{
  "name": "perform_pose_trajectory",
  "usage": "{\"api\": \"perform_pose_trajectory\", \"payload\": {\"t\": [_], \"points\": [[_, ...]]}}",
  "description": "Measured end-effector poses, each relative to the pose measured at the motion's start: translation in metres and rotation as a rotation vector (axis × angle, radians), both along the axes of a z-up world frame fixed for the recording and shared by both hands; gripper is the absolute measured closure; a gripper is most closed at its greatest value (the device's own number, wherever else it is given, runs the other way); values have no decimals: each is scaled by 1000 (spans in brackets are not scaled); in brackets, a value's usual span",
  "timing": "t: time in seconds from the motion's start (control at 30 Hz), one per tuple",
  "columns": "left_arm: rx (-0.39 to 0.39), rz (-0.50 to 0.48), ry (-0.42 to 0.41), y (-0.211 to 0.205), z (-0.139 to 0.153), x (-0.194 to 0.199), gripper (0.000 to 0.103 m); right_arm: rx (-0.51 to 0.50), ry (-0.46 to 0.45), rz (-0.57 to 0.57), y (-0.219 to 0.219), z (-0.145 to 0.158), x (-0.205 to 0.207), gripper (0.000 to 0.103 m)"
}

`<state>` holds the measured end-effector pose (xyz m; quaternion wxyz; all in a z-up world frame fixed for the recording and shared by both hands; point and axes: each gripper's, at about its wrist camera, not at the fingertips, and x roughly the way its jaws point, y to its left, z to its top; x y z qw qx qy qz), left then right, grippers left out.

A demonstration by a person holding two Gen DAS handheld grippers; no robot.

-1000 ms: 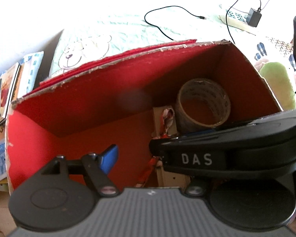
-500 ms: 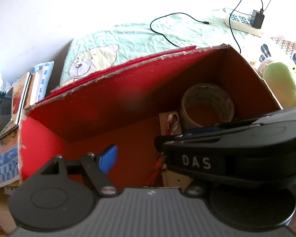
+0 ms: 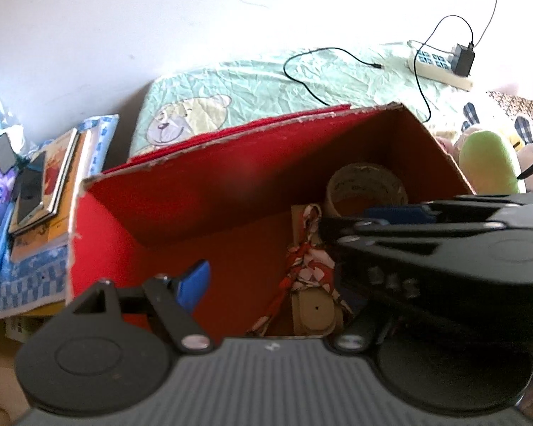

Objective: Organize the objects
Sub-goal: 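Withdraw the right tool from the box toward the orange gourd toy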

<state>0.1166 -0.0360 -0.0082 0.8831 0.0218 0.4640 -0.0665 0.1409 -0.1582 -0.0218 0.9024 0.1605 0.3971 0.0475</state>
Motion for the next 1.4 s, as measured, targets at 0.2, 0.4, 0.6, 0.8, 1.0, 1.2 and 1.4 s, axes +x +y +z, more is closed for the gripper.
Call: {"api": "perform_pose_trajectory", "payload": {"t": [0.2,0.4,0.6,0.8,1.0,1.2,1.4], "points": [[0,45,-20,5,10,-19,19,-51,-66,-30,-2,12,-23,63],[33,81,-55,2,22,-37,16,-41,-104,-45,-4,21,-41,60],[49,120,-58,0,28,-51,14,-21,-110,-38,-6,25,-59,53],[73,165,-51,-4,31,-65,14,19,-97,-10,-5,29,-71,53],[93,186,-48,-10,34,-78,14,60,-84,19,-5,31,-81,53],[96,202,-37,-14,32,-87,12,91,-65,46,-5,28,-88,53],[84,209,-9,-18,24,-93,11,123,-42,78,-3,24,-94,53]]}}
